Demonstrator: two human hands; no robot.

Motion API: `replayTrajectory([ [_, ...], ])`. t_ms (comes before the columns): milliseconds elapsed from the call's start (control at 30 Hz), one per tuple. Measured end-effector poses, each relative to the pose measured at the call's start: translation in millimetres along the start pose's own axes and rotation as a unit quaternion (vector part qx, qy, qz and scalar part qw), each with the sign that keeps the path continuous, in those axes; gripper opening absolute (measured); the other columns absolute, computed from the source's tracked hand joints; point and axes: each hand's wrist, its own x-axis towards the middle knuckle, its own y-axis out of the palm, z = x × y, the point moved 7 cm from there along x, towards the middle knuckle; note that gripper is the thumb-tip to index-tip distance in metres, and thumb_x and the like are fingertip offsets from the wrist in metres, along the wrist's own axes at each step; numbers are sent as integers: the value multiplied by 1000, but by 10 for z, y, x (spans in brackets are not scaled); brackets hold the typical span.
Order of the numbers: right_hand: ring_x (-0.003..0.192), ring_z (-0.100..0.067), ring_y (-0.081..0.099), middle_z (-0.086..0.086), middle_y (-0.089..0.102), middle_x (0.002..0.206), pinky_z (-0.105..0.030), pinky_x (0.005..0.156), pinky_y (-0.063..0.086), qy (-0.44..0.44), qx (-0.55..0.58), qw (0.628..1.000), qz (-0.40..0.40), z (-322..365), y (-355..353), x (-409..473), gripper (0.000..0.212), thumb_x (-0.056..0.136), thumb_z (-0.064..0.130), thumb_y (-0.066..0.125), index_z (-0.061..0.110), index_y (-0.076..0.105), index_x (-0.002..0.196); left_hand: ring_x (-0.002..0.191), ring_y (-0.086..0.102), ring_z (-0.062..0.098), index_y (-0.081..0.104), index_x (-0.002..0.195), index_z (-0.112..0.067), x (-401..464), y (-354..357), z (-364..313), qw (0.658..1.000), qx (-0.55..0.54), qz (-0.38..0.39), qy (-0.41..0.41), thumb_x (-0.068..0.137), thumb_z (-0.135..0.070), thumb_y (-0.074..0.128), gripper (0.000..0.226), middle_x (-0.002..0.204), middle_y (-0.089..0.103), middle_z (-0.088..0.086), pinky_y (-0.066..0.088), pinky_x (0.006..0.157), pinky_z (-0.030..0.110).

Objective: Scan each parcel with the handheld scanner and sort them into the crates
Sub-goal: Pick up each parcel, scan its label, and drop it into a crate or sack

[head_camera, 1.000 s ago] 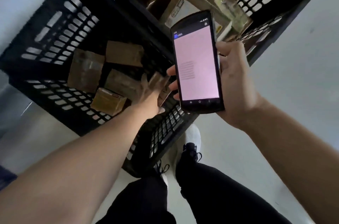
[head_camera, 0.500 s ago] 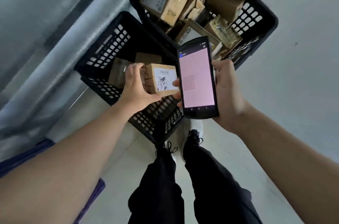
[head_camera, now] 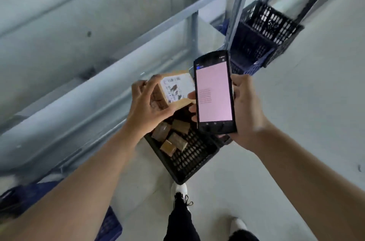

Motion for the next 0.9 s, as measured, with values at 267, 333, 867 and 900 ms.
replayTrajectory([
  [267,94,-39,71,-32,70,126,-42,74,62,-59,-22,988,142,1149,589,-1477,70,106,48,20,5,64,138,126,54,25,44,148,-53,-566,-1350,-1777,986,-18,-149,78,66,-50,84,91,135,31,0,56,108,44],
  [333,96,-38,73,-29,70,128,-42,73,65,-59,-27,983,174,1342,732,-1877,70,105,52,22,8,65,138,127,52,18,43,151,-50,-776,-1657,-2209,978,-2,-180,101,69,-51,89,94,137,32,5,56,108,37],
  [867,95,-41,72,-28,70,127,-47,79,63,-64,-19,933,354,2365,1694,-3894,66,103,52,37,7,67,141,147,40,21,37,162,-34,-1712,-3585,-4369,907,100,-290,287,68,-48,89,108,154,28,9,59,103,39],
  [900,94,-42,72,-28,70,126,-47,78,63,-63,-15,930,362,2373,1726,-3949,66,103,52,38,6,67,141,148,37,20,36,162,-34,-1717,-3650,-4423,906,106,-291,289,69,-47,90,108,155,27,9,57,105,38],
])
